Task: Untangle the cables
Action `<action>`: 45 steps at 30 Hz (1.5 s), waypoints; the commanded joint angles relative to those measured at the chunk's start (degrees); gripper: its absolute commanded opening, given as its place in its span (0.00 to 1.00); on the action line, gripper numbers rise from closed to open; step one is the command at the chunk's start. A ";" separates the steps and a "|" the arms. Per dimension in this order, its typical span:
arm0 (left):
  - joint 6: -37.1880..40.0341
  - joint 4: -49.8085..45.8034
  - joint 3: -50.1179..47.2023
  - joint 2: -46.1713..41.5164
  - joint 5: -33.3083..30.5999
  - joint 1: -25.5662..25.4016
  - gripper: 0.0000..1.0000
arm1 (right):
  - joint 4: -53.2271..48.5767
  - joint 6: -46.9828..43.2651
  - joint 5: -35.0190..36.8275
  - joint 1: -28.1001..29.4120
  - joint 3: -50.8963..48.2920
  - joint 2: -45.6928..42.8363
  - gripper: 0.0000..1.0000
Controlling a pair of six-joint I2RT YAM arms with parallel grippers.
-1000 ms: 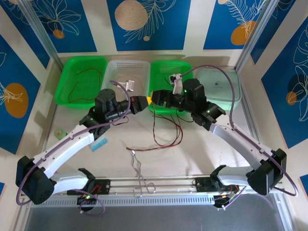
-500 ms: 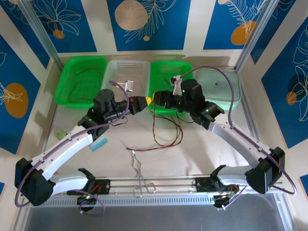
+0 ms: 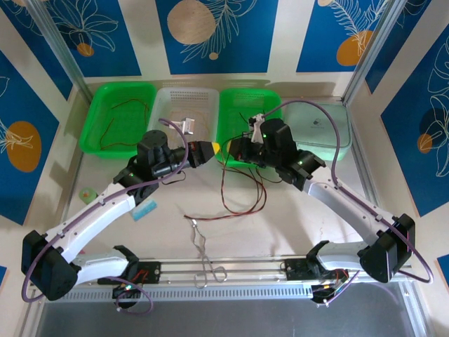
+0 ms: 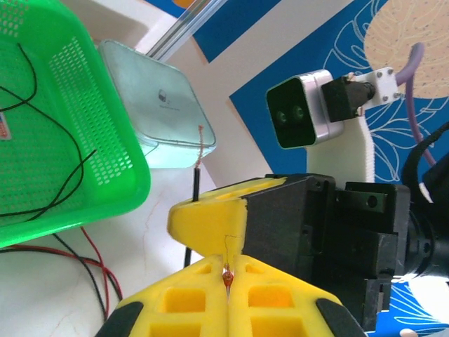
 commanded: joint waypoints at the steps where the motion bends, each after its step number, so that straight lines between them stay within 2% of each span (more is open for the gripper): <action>1: 4.33 -3.80 5.19 -1.64 -2.35 0.63 0.00 | -3.03 -0.61 4.71 0.43 2.45 -3.59 0.00; 9: 16.52 -15.54 23.49 1.42 -7.11 1.36 0.00 | -4.08 -5.96 20.10 0.26 8.68 -11.59 0.00; 16: 30.54 -15.43 30.59 1.49 -14.74 1.69 0.00 | -0.91 -12.48 31.92 0.18 12.94 -14.18 0.00; 19: 36.10 -12.65 30.52 0.03 -22.27 1.69 0.00 | 2.60 -16.47 35.54 -0.09 13.11 -15.38 0.00; 25: 43.70 1.78 23.96 -4.84 -40.73 1.69 0.00 | 9.77 -23.15 45.90 -1.16 13.46 -16.83 0.00; 28: 46.62 9.17 20.59 -6.39 -46.26 1.69 0.00 | 11.85 -22.54 49.81 -3.36 13.22 -17.44 0.00; 33: 52.72 20.17 16.87 -7.93 -56.65 1.70 0.00 | 8.17 -15.68 57.24 -7.69 14.22 -18.04 0.00; 38: 60.75 37.56 10.68 -10.14 -68.82 1.73 0.00 | 2.54 -8.67 60.51 -11.97 13.78 -20.33 0.00; 45: 75.81 60.67 4.17 -11.60 -77.61 1.93 0.00 | -1.68 -5.25 65.62 -15.63 11.12 -25.82 0.00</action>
